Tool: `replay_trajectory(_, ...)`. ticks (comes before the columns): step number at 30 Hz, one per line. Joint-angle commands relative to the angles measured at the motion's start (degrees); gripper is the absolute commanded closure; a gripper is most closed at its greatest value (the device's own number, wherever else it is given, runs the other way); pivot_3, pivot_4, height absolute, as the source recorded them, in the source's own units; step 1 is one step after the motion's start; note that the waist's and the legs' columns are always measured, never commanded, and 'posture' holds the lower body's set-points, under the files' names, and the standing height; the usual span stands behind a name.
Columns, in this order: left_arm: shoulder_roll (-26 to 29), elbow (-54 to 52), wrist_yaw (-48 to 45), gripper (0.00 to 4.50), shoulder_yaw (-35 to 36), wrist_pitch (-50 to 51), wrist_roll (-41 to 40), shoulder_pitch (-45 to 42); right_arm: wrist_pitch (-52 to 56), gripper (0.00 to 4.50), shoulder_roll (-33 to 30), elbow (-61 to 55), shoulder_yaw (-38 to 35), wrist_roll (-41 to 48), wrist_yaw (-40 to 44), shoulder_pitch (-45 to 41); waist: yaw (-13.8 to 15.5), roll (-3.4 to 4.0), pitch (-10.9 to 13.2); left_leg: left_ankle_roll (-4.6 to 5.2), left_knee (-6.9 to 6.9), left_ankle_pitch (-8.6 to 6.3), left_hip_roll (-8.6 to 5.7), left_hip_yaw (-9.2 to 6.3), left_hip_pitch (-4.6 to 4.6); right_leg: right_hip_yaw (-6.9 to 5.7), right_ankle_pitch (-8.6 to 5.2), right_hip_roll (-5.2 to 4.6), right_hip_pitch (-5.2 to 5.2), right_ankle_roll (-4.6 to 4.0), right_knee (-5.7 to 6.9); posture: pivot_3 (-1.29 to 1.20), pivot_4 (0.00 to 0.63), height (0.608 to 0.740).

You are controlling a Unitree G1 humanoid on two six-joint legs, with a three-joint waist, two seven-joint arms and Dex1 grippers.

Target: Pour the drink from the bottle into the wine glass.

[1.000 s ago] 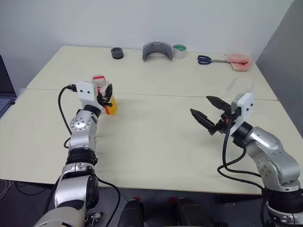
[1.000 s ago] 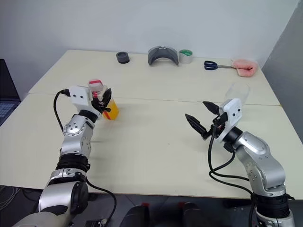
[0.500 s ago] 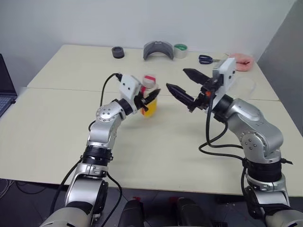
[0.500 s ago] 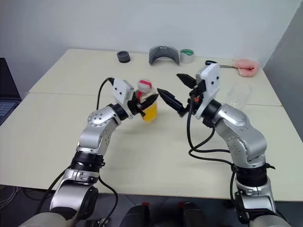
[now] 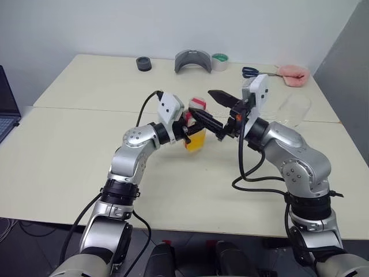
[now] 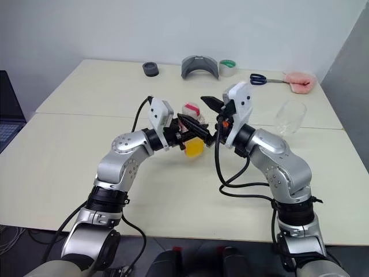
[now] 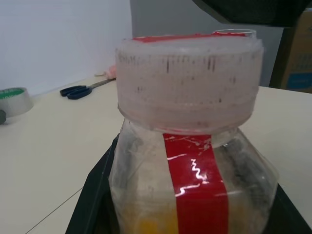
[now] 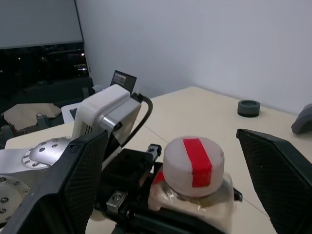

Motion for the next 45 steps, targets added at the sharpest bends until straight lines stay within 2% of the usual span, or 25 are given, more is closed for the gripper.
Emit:
replay_trajectory(1, -0.5, -2.6, -0.2, 2.7, 0.1, -0.2, -0.6, -1.9, -0.2, 0.0, 0.3, -1.4, -0.5, 0.1, -0.8, -1.2, 0.0, 0.0, 0.0, 0.0, 0.0, 0.0, 0.0, 0.0, 0.0, 0.0, 0.0, 0.0, 0.0, 0.0, 0.0, 0.0, 0.15, 0.74)
replay_trajectory(13, -2.4, -4.0, 0.8, 2.7, -0.7, 0.0, -0.2, -2.7, 0.3, 0.0, 0.9, 0.2, 0.9, -2.2, -2.6, -1.4, 0.0, 0.0, 0.0, 0.0, 0.0, 0.0, 0.0, -0.02, -0.03, -0.01, 0.0, 0.01, -0.02, 0.0, 0.0, 0.0, 0.15, 0.74)
replay_trajectory(30, -1.7, -5.2, 1.1, 2.7, -1.2, 0.0, 0.2, -1.2, -0.4, 0.0, 3.1, 0.8, -0.1, -2.6, -3.8, -2.1, 0.0, 0.0, 0.0, 0.0, 0.0, 0.0, -0.01, -0.01, -0.06, 0.0, 0.0, 0.0, -0.04, 0.0, -0.01, 0.0, 0.15, 0.74)
replay_trajectory(33, -1.6, -5.0, 1.1, 2.7, -1.4, -0.1, 0.5, -1.5, -0.4, 0.62, 2.9, 0.7, 0.2, -2.7, -3.7, -1.8, 0.0, 0.0, 0.0, 0.0, 0.0, 0.0, 0.0, -0.02, -0.06, -0.01, 0.0, 0.0, -0.04, 0.0, -0.01, 0.0, 0.15, 0.74)
replay_trajectory(39, -1.9, -4.4, 1.3, 2.7, -1.5, -0.1, 0.6, -2.3, -0.8, 2.66, 2.8, 0.9, 1.0, -3.9, -3.3, -1.4, 0.0, 0.0, 0.0, 0.0, 0.0, 0.0, 0.0, -0.02, -0.06, -0.01, 0.0, 0.0, -0.04, 0.0, -0.01, 0.0, 0.15, 0.74)
replay_trajectory(45, -1.7, -5.0, 0.8, 2.7, -1.5, 0.3, 0.3, -2.1, -1.1, 2.65, 2.5, 1.2, 1.1, -4.4, -2.6, -1.7, 0.0, 0.0, 0.0, 0.0, 0.0, 0.0, -0.01, -0.01, -0.07, -0.01, 0.0, 0.0, -0.05, 0.0, -0.01, 0.0, 0.15, 0.74)
